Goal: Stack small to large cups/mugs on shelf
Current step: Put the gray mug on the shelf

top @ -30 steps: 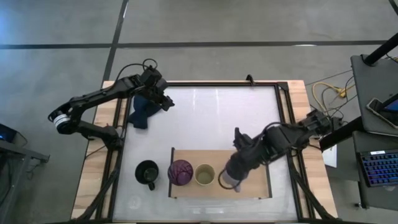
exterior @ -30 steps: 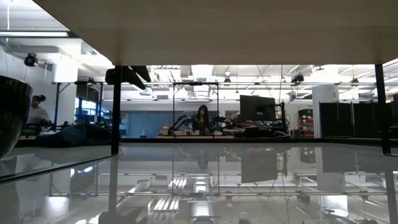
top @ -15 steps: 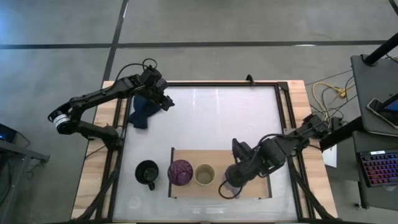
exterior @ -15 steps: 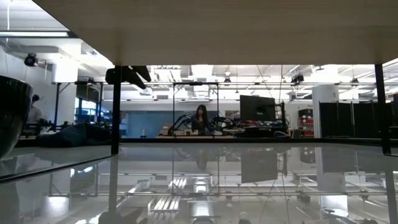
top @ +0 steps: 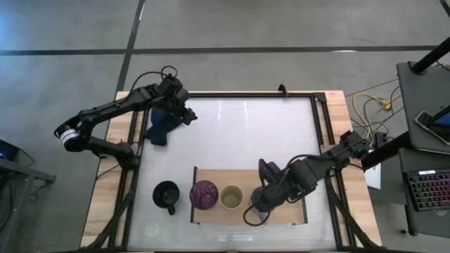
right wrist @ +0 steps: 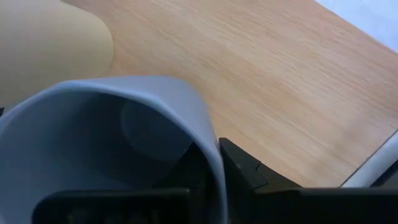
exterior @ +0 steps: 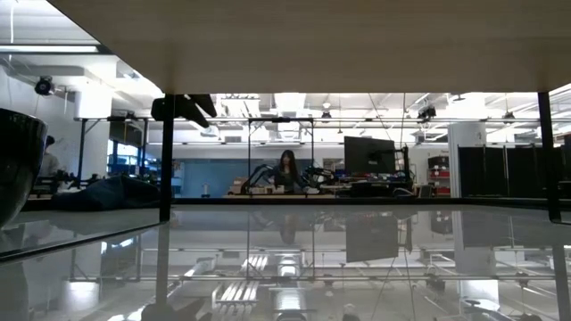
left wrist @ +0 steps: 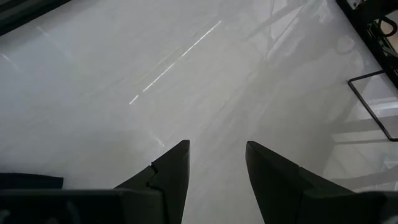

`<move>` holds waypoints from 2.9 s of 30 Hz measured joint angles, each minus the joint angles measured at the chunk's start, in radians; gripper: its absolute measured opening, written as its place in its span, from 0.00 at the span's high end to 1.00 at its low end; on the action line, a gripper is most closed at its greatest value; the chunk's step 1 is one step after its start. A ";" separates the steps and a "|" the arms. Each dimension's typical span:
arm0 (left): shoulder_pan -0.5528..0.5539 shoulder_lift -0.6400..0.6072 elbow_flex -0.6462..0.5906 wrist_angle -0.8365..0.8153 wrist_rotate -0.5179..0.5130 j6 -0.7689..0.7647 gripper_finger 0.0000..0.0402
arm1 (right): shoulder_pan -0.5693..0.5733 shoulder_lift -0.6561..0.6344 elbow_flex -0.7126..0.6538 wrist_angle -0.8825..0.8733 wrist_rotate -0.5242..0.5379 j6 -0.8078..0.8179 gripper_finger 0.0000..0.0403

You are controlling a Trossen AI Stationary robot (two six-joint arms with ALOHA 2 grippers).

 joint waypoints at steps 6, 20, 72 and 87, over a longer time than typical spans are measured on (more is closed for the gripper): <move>0.000 0.000 0.000 0.000 0.000 0.000 0.64 | -0.001 0.011 0.000 0.015 0.001 0.000 0.93; 0.000 0.000 0.000 -0.002 0.000 0.002 0.64 | -0.001 0.010 0.000 0.020 0.034 -0.001 0.93; -0.001 0.000 0.000 0.000 0.021 -0.001 0.64 | -0.002 -0.111 -0.006 -0.021 0.054 -0.009 0.69; -0.007 0.000 0.000 0.000 0.026 -0.001 0.64 | 0.161 -0.122 -0.002 0.111 -0.007 0.214 0.98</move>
